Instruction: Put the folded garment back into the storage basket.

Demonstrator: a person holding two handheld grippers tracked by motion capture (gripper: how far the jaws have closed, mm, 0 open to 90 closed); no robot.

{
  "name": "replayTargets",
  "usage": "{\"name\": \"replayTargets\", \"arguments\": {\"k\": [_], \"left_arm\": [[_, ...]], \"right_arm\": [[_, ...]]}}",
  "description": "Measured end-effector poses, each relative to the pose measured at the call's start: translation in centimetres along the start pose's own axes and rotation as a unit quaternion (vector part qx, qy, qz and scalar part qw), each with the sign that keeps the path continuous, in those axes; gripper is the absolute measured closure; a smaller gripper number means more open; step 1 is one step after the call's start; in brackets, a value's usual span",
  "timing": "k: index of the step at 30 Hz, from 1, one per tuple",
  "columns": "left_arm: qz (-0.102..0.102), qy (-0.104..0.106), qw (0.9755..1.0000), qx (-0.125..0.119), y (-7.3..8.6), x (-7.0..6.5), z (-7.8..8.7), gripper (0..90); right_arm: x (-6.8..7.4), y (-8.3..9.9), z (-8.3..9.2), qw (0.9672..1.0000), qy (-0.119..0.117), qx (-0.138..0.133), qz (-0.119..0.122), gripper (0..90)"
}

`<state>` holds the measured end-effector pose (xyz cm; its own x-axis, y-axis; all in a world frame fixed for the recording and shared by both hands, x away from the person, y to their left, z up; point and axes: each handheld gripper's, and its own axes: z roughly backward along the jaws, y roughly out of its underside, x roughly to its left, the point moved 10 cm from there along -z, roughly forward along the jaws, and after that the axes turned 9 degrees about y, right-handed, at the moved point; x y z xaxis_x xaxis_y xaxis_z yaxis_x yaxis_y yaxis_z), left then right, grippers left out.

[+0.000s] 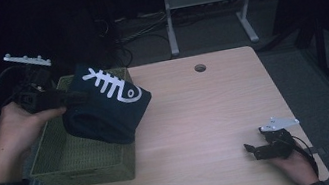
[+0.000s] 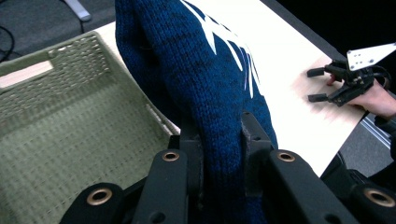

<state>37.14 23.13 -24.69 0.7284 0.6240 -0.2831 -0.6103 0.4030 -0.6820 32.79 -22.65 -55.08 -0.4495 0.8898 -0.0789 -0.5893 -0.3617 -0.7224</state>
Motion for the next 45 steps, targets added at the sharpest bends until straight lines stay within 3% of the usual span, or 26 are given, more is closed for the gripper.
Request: {"name": "replayTargets", "arguments": {"k": [11, 18, 28, 45], "left_arm": [[0.034, -0.022, 0.999, -0.018, 1.8, 2.6, 2.5, 75.6], [0.056, -0.026, 0.9978, -0.024, 3.0, 4.1, 3.0, 75.5], [0.086, -0.041, 0.9953, -0.015, 5.0, 6.5, 2.1, 75.6], [0.127, -0.05, 0.9907, -0.004, 7.5, 9.5, 0.4, 75.6]], "right_arm": [[0.0, 0.0, 0.0, 1.0, 0.0, -0.001, 0.001, 14.5], [0.0, 0.0, 0.0, 1.0, 0.0, 0.0, -0.001, 14.5], [0.0, 0.0, 0.0, 1.0, 0.001, 0.0, -0.002, 14.5], [0.0, 0.0, 0.0, 1.0, 0.001, 0.001, -0.002, 14.5]]}}
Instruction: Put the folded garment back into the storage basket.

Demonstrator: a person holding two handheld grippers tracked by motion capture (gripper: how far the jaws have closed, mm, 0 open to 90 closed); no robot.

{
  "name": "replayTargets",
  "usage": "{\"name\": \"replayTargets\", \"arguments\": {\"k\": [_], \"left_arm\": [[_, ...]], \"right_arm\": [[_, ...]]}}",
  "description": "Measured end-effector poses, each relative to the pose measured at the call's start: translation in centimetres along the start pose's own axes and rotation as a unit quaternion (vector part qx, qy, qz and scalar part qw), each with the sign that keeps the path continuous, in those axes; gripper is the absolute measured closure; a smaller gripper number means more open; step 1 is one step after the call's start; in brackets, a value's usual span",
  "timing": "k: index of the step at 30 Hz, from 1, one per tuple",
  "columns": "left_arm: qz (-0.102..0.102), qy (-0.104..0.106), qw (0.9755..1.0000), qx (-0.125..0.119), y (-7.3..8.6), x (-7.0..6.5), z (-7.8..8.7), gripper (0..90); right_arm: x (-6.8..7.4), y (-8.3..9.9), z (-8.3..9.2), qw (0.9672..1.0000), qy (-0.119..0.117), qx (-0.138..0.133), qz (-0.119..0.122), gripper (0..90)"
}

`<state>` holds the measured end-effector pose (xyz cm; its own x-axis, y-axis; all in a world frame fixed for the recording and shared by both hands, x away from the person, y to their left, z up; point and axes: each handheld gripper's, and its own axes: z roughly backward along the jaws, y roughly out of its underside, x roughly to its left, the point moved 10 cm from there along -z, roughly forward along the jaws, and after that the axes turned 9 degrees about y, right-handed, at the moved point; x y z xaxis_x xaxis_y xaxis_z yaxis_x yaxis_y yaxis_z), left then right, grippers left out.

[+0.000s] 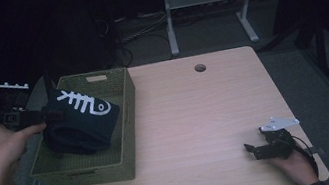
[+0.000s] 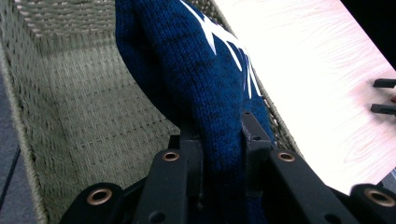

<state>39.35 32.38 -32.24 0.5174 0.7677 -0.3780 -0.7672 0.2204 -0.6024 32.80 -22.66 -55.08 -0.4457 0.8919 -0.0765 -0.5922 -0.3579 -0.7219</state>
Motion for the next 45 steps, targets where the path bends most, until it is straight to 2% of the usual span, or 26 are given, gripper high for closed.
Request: {"name": "replayTargets", "arguments": {"k": [13, 22, 30, 39, 41, 43, 45], "left_arm": [[0.022, 0.003, 0.9997, 0.011, 0.9, 1.5, -2.9, 75.6], [0.024, 0.007, 0.9994, 0.023, 1.0, 1.6, -4.7, 75.5], [0.027, 0.006, 0.9991, 0.033, 1.3, 2.5, -5.8, 75.2], [0.023, -0.015, 0.9981, 0.055, 2.5, 4.7, -7.2, 74.2], [0.023, -0.024, 0.9979, 0.055, 2.7, 5.2, -7.4, 73.8], [0.016, -0.047, 0.9968, 0.062, 3.0, 6.0, -7.6, 73.1], [0.016, -0.055, 0.9961, 0.068, 3.3, 6.5, -7.7, 72.6]], "right_arm": [[0.0, 0.0, 0.0, 1.0, 0.001, 0.0, 0.001, 14.5], [0.0, 0.0, 0.0, 1.0, 0.001, 0.0, 0.001, 14.5], [0.0, 0.0, 0.0, 1.0, 0.001, 0.0, 0.001, 14.5], [0.0, 0.0, 0.0, 1.0, 0.001, 0.0, 0.0, 14.5], [0.0, 0.0, 0.0, 1.0, 0.001, 0.0, 0.0, 14.5], [0.0, 0.0, 0.0, 1.0, 0.001, 0.0, 0.001, 14.5], [0.0, 0.0, 0.0, 1.0, 0.001, 0.0, 0.001, 14.5]]}}
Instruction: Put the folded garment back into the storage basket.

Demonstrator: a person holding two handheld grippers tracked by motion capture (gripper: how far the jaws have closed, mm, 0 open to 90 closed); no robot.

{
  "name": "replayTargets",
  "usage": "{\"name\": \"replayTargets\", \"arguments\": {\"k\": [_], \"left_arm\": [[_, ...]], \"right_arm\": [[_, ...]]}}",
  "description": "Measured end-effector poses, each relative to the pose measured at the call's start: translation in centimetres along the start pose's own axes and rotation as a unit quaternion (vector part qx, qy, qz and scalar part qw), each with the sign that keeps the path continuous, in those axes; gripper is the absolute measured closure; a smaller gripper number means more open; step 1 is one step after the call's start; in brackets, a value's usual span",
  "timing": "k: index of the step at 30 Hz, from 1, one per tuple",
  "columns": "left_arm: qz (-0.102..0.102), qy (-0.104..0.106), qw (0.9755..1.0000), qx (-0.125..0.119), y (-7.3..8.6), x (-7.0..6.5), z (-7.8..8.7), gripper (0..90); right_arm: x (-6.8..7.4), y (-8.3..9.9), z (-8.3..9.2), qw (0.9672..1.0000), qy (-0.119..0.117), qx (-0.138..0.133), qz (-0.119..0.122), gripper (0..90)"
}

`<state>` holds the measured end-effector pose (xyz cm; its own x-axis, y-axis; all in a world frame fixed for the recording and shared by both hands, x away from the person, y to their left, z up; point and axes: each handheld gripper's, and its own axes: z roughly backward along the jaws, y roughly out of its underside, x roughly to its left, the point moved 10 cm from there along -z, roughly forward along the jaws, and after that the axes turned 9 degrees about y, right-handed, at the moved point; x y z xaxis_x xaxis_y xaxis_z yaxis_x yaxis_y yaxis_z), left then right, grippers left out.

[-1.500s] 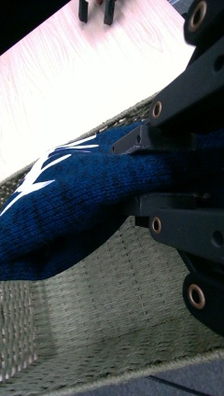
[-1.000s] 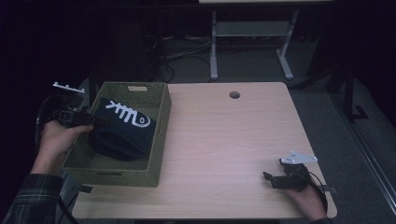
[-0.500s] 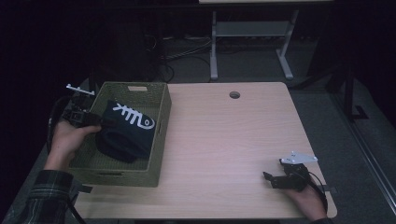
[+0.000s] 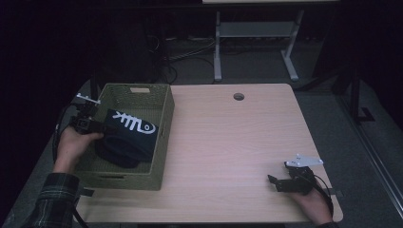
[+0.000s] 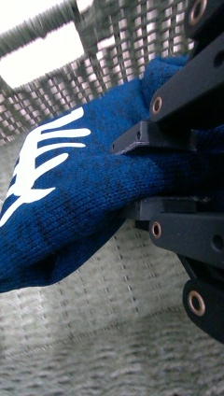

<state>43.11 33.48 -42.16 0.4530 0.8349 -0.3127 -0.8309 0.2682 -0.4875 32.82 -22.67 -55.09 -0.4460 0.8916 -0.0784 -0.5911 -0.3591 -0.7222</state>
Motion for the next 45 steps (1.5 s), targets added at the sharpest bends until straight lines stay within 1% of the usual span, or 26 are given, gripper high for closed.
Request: {"name": "replayTargets", "arguments": {"k": [3, 6, 9, 11, 14, 16, 19, 24, 25, 26, 27, 29, 30, 32, 36, 38, 39, 42, 43, 44, 45], "left_arm": [[0.004, -0.008, 1.0, 0.005, 0.3, 0.6, -0.3, 72.0], [0.006, -0.02, 0.9997, 0.009, 0.5, 1.2, -0.6, 71.5], [0.006, -0.033, 0.9993, 0.017, 0.8, 1.6, -1.0, 70.7], [0.006, -0.036, 0.9991, 0.021, 1.0, 1.9, -1.2, 70.4], [0.011, -0.046, 0.9986, 0.024, 1.3, 2.4, -1.7, 69.6], [0.012, -0.048, 0.9984, 0.028, 1.5, 2.7, -1.9, 69.3], [0.015, -0.051, 0.9982, 0.028, 1.8, 3.1, -2.0, 67.8], [0.02, -0.061, 0.9976, 0.025, 2.0, 3.6, -1.9, 60.9], [0.016, -0.064, 0.9975, 0.025, 1.9, 3.7, -1.8, 58.5], [0.021, -0.065, 0.9974, 0.022, 1.9, 3.7, -1.7, 55.5], [0.02, -0.066, 0.9974, 0.022, 1.9, 3.7, -1.6, 53.8], [0.018, -0.073, 0.997, 0.017, 1.7, 3.9, -1.2, 49.3], [0.021, -0.076, 0.9968, 0.014, 1.6, 3.9, -1.1, 47.4], [0.018, -0.081, 0.9965, 0.009, 1.4, 4.0, -0.6, 43.7], [0.016, -0.078, 0.9968, -0.005, 1.1, 3.8, 0.2, 41.3], [0.016, -0.075, 0.9969, -0.018, 0.8, 3.6, 0.6, 38.3], [0.012, -0.073, 0.997, -0.023, 0.6, 3.5, 0.8, 37.0], [0.008, -0.068, 0.9966, -0.046, 0.2, 2.8, 1.2, 30.6], [0.008, -0.068, 0.9966, -0.046, 0.2, 2.8, 1.2, 26.8], [0.005, -0.064, 0.9967, -0.05, 0.2, 2.5, 1.2, 26.8], [0.003, -0.061, 0.9969, -0.05, 0.2, 2.3, 1.1, 24.4]], "right_arm": [[0.0, 0.0, 0.0, 1.0, 0.0, 0.0, 0.0, 14.5], [0.0, 0.0, 0.0, 1.0, 0.0, 0.0, 0.0, 14.5], [0.0, 0.0, 0.0, 1.0, 0.0, 0.0, 0.0, 14.5], [0.0, 0.0, 0.0, 1.0, 0.0, 0.0, 0.0, 14.5], [0.0, 0.0, 0.0, 1.0, 0.0, -0.001, 0.001, 14.5], [0.0, 0.0, 0.0, 1.0, 0.0, -0.001, 0.001, 14.5], [0.0, 0.0, 0.0, 1.0, 0.0, -0.001, 0.001, 14.5], [0.0, 0.0, 0.0, 1.0, 0.0, -0.001, 0.002, 14.5], [0.0, 0.0, 0.0, 1.0, 0.0, -0.001, 0.002, 14.5], [0.0, 0.0, 0.0, 1.0, 0.0, -0.001, 0.001, 14.5], [0.0, 0.0, 0.0, 1.0, 0.0, -0.001, 0.001, 14.5], [0.0, 0.0, 0.0, 1.0, 0.0, 0.0, 0.0, 14.5], [0.0, 0.0, 0.0, 1.0, 0.0, 0.0, 0.0, 14.5], [0.0, 0.0, 0.0, 1.0, 0.0, 0.0, 0.0, 14.5], [0.0, 0.0, 0.0, 1.0, 0.0, 0.0, 0.0, 14.5], [0.0, 0.0, 0.0, 1.0, 0.001, -0.001, 0.001, 14.5], [0.0, 0.0, 0.0, 1.0, 0.0, -0.001, 0.001, 14.5], [0.0, 0.0, 0.0, 1.0, 0.0, -0.001, 0.001, 14.5], [0.0, 0.0, 0.0, 1.0, 0.0, -0.001, 0.001, 14.5], [0.0, 0.0, 0.0, 1.0, 0.0, -0.001, 0.001, 14.5], [0.0, 0.0, 0.0, 1.0, 0.0, -0.001, 0.001, 14.5]]}}
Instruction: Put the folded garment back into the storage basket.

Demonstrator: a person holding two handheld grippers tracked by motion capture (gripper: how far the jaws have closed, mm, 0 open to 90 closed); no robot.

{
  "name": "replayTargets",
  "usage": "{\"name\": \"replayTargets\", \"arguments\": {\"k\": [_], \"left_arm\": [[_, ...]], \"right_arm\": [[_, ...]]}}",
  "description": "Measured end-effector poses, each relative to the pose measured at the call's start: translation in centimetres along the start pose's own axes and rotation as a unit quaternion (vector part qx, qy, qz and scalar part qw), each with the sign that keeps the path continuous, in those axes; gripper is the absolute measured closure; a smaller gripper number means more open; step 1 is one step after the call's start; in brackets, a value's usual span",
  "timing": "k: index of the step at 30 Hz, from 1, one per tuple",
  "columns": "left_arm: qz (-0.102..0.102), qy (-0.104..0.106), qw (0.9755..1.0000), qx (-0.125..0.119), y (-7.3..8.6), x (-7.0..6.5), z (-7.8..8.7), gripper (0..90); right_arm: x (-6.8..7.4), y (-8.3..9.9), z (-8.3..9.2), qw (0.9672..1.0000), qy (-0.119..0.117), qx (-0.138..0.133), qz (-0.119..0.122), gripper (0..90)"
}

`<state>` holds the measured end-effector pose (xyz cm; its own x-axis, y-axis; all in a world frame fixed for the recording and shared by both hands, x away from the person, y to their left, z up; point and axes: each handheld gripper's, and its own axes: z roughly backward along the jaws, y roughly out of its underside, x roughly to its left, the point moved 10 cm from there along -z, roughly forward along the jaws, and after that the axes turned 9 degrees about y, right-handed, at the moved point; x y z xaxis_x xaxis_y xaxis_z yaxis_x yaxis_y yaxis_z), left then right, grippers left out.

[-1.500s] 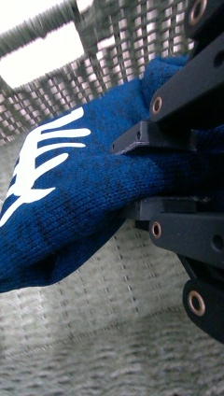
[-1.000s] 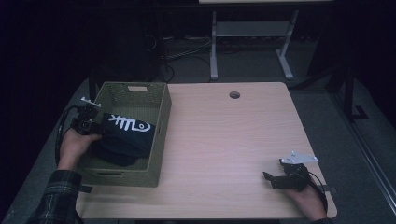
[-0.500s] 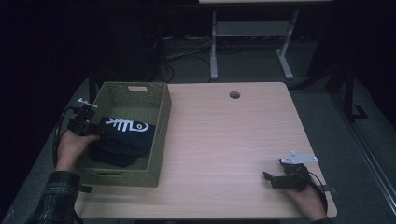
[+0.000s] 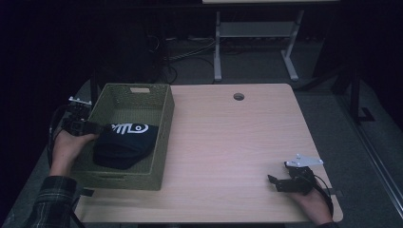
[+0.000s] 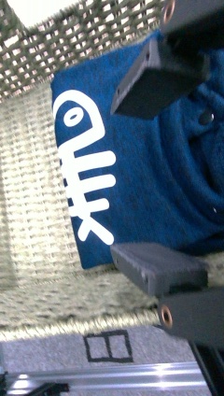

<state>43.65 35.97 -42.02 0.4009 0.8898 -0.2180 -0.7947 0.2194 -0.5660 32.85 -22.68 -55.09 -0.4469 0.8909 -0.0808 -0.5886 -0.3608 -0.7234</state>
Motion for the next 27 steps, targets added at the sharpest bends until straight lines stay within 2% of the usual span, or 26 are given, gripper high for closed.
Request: {"name": "replayTargets", "arguments": {"k": [3, 8, 12, 19, 23, 25, 27], "left_arm": [[-0.009, 0.01, 0.9998, -0.013, -0.5, -1.0, 0.2, 18.3], [-0.028, 0.019, 0.999, -0.031, -1.0, -2.1, 0.1, 13.9], [-0.044, 0.032, 0.9978, -0.038, -1.3, -3.7, 0.0, 13.4], [-0.069, 0.058, 0.9947, -0.048, -2.0, -6.9, -0.4, 13.5], [-0.085, 0.074, 0.9922, -0.052, -2.3, -8.9, -0.7, 13.5], [-0.088, 0.078, 0.9916, -0.054, -2.4, -9.3, -0.8, 13.5], [-0.099, 0.086, 0.9898, -0.055, -2.5, -10.6, -1.0, 13.6]], "right_arm": [[0.0, 0.0, 0.0, 1.0, 0.0, 0.0, 0.0, 14.5], [0.0, 0.0, 0.0, 1.0, 0.0, 0.0, 0.0, 14.5], [0.0, 0.0, 0.0, 1.0, 0.0, 0.0, 0.0, 14.5], [0.0, 0.0, 0.0, 1.0, 0.0, 0.0, 0.0, 14.5], [0.0, 0.0, 0.0, 1.0, 0.0, 0.001, 0.0, 14.5], [0.0, 0.0, 0.0, 1.0, 0.0, 0.0, 0.0, 14.5], [0.0, 0.0, 0.0, 1.0, 0.0, 0.0, 0.001, 14.5]]}}
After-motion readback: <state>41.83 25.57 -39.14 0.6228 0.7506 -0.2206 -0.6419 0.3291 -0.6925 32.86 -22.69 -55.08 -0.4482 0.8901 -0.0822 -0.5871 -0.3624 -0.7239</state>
